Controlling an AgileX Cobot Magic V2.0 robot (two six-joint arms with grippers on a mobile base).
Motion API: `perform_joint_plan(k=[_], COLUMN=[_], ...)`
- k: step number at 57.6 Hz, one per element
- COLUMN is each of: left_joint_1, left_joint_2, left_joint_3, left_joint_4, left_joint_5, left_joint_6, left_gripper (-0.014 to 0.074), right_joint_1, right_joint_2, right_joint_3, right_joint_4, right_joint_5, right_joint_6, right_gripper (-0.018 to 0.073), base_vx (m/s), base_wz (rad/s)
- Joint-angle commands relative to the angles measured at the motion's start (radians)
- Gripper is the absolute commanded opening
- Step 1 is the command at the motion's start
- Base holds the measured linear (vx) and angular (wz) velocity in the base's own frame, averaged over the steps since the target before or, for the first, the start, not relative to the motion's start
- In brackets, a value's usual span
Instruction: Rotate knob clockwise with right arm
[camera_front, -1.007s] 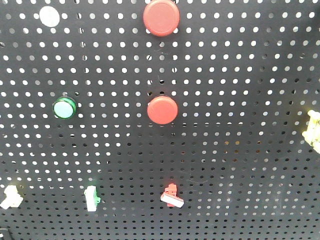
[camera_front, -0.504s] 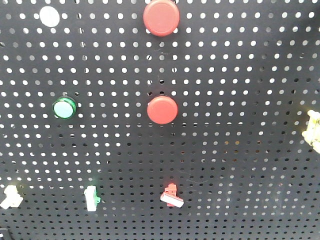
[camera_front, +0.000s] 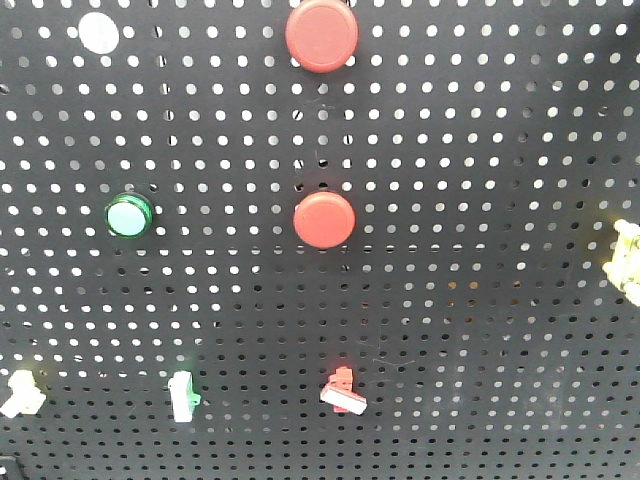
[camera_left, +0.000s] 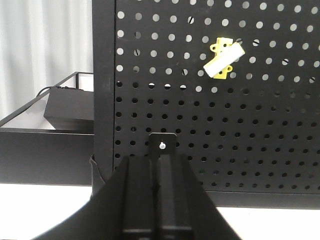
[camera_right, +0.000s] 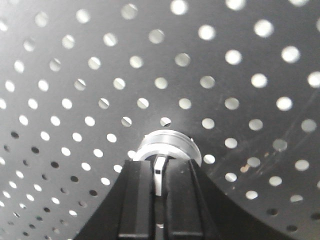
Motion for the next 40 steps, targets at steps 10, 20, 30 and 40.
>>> perform_joint_plan(k=[10,20,30,40], left_joint_1=[0.002,0.002,0.002,0.002], left_joint_2=[0.000,0.000,0.000,0.000], left_joint_3=[0.013,0.013,0.013,0.013], left_joint_4=[-0.008,-0.008,-0.008,-0.008], left_joint_5=[-0.082,-0.082,-0.082,-0.082], left_joint_6=[-0.010,-0.010,-0.010,-0.010], left_gripper=[-0.0006,-0.0006,-0.0006,-0.0006], right_joint_1=[-0.003,-0.003,-0.003,-0.003], right_joint_2=[0.011,0.011,-0.005,-0.074], right_joint_3=[-0.027,-0.027,-0.027,-0.025], right_joint_4=[0.023,0.023,0.023,-0.035], right_joint_5=[-0.192,-0.191,-0.147,-0.067], right_joint_6=[0.001,0.001,0.001,-0.019], right_gripper=[0.0028,0.0122,0.0251,0.0251], base_vx=[0.00,0.00,0.00,0.00], base_wz=[0.00,0.00,0.00,0.00])
